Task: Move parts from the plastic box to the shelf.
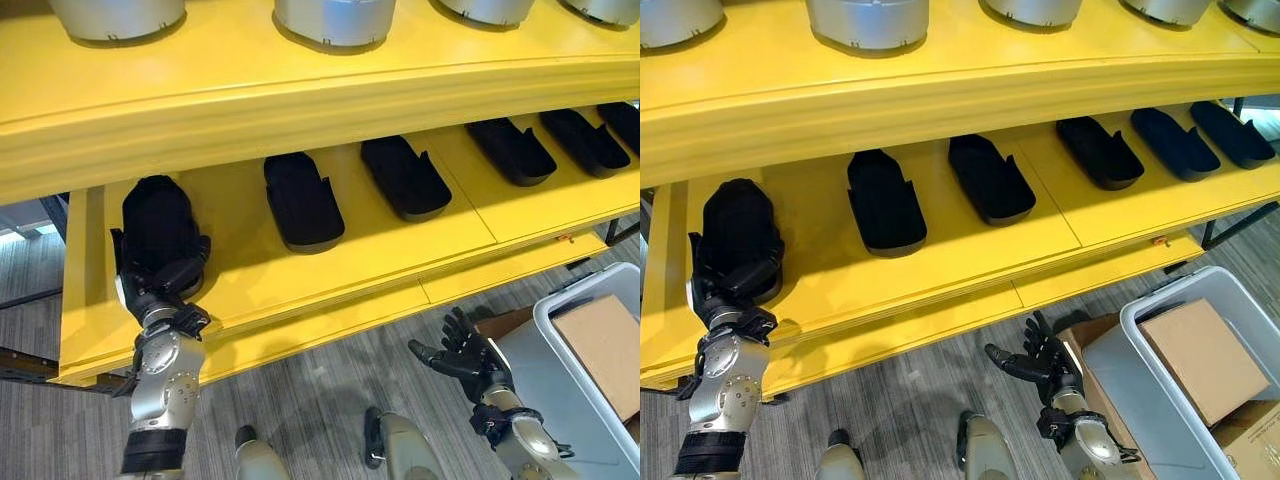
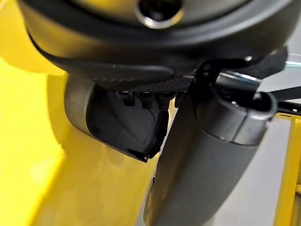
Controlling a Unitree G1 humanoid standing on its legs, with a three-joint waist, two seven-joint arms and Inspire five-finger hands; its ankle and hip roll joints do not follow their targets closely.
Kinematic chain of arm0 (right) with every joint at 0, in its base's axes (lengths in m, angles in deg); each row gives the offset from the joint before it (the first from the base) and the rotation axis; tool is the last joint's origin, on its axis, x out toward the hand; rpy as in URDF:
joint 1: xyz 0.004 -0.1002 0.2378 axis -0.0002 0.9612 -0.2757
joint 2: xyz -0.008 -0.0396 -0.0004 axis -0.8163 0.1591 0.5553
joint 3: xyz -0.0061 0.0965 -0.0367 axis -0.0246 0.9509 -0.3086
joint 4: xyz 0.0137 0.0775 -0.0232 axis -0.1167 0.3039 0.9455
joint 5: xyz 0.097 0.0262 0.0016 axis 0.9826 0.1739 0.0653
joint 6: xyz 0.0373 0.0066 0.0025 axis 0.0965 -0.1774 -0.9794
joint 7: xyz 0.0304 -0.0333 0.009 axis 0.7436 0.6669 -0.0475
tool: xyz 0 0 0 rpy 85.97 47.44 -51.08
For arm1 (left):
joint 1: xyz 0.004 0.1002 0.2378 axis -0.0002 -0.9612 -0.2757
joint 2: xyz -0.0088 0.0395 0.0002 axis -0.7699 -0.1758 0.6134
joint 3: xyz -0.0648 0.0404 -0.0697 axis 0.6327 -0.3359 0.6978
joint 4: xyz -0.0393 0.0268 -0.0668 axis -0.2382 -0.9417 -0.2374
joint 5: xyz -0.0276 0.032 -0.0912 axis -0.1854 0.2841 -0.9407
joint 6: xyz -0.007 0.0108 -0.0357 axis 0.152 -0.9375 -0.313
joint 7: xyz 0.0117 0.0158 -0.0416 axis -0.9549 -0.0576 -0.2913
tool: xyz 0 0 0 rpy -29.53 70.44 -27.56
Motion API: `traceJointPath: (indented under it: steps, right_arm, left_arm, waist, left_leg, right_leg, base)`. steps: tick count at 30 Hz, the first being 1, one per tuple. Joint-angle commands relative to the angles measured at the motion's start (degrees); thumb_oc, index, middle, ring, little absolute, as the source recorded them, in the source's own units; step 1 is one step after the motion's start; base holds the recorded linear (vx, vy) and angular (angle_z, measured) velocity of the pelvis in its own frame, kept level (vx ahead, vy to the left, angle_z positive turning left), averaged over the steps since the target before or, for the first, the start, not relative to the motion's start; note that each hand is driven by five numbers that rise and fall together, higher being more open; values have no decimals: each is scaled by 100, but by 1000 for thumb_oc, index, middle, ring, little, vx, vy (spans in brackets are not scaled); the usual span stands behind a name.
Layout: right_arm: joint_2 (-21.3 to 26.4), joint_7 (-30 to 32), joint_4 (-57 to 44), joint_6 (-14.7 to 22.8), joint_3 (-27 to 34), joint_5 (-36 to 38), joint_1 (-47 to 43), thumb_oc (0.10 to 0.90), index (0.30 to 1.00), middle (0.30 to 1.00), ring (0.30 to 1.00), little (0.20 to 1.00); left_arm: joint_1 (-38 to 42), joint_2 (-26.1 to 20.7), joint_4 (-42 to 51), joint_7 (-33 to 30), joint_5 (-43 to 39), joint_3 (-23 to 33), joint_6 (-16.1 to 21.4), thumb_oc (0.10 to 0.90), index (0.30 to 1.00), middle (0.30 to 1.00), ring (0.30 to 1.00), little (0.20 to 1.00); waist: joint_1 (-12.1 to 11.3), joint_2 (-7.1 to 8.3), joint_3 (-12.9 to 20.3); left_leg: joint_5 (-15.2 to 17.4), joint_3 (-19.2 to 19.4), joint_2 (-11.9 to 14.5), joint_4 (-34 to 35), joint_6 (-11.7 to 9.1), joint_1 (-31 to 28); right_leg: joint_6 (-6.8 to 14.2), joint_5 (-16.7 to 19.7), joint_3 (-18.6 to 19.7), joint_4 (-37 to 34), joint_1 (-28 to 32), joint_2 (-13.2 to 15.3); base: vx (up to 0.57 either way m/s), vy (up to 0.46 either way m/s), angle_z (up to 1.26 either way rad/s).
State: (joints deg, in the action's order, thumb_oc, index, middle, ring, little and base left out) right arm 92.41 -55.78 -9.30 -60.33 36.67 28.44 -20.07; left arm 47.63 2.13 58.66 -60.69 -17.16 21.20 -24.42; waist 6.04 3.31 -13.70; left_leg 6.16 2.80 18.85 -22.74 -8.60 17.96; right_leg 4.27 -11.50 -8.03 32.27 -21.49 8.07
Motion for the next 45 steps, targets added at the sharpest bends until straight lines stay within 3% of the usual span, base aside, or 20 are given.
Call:
traceJointPath:
  steps: [1, 18, 25, 27, 28, 30, 32, 37, 45]
  right_arm:
    - [74, -112, -864, 550, 520, -83, -254, 900, 1000, 1000, 1000, 1000]
    - [68, -338, -845, 708, 702, -53, -182, 900, 1000, 1000, 1000, 1000]
    - [92, -440, -852, 738, 790, -58, -96, 900, 1000, 1000, 1000, 1000]
    - [98, -533, -858, 750, 887, -22, 7, 900, 1000, 1000, 1000, 1000]
    - [111, -581, -876, 778, 1013, -18, 77, 900, 1000, 1000, 1000, 1000]
    - [116, -589, -898, 789, 1035, -19, 105, 900, 1000, 1000, 1000, 1000]
    - [115, -611, -909, 817, 1162, -5, 142, 900, 1000, 1000, 1000, 1000]
    - [113, -684, -975, 922, 1321, 84, 238, 900, 1000, 1000, 1000, 1000]
    - [211, -630, -1136, 1126, 1328, 77, 275, 900, 1000, 1000, 1000, 1000]
  left_arm:
    - [480, -453, 849, -21, 544, 246, 665, 900, 1000, 1000, 1000, 1000]
    - [336, -688, 1614, 156, 863, 456, 952, 900, 1000, 1000, 1000, 1000]
    - [2, -811, 1890, 413, 1098, 622, 894, 900, 1000, 1000, 1000, 1000]
    - [-461, -950, 2072, 708, 1578, 797, 731, 900, 1000, 1000, 1000, 1000]
    - [-999, -1007, 2302, 954, 2250, 963, 622, 900, 1000, 1000, 1000, 1000]
    - [-1180, -1004, 2366, 980, 2437, 985, 583, 900, 1000, 1000, 1000, 1000]
    - [-1637, -1143, 2679, 1399, 2864, 1086, 547, 900, 1000, 1000, 1000, 1000]
    - [-2570, -1396, 2914, 1548, 4235, 1561, 516, 900, 1000, 1000, 1000, 1000]
    - [-3228, -1475, 3039, 1664, 4892, 1407, 686, 900, 1000, 1000, 1000, 1000]
  waist:
    - [50, -22, 194]
    - [56, -129, 338]
    - [37, -166, 396]
    - [19, -206, 404]
    - [-16, -221, 384]
    - [-30, -225, 372]
    - [-76, -246, 331]
    - [-180, -297, 254]
    - [-290, -320, 74]
  left_leg:
    - [181, 85, 57, -369, 301, -30]
    - [186, 58, 51, -348, 320, 59]
    - [175, 33, 45, -351, 323, 129]
    - [173, 12, 51, -344, 326, 159]
    - [178, 9, 51, -344, 335, 166]
    - [182, 2, 52, -363, 337, 171]
    - [187, -10, 51, -348, 341, 158]
    - [194, -39, 58, -344, 336, 107]
    - [240, -106, -39, -352, 336, -149]
  right_leg:
    - [253, 66, 271, -456, 588, 164]
    - [268, 67, 255, -443, 512, 183]
    - [265, 68, 231, -441, 462, 184]
    - [258, 62, 215, -434, 441, 184]
    - [249, 39, 203, -401, 438, 190]
    - [244, 36, 193, -388, 440, 197]
    - [245, 22, 179, -383, 454, 199]
    - [247, -32, 136, -342, 530, 223]
    - [254, -92, 23, -269, 852, 327]
  base:
    - [0, 0, 0]
    - [0, 0, 0]
    - [0, 0, 0]
    - [0, 0, 0]
    - [0, 0, 0]
    - [0, 0, 0]
    - [0, 0, 0]
    - [-1, -2, 1]
    - [-6, 4, 11]
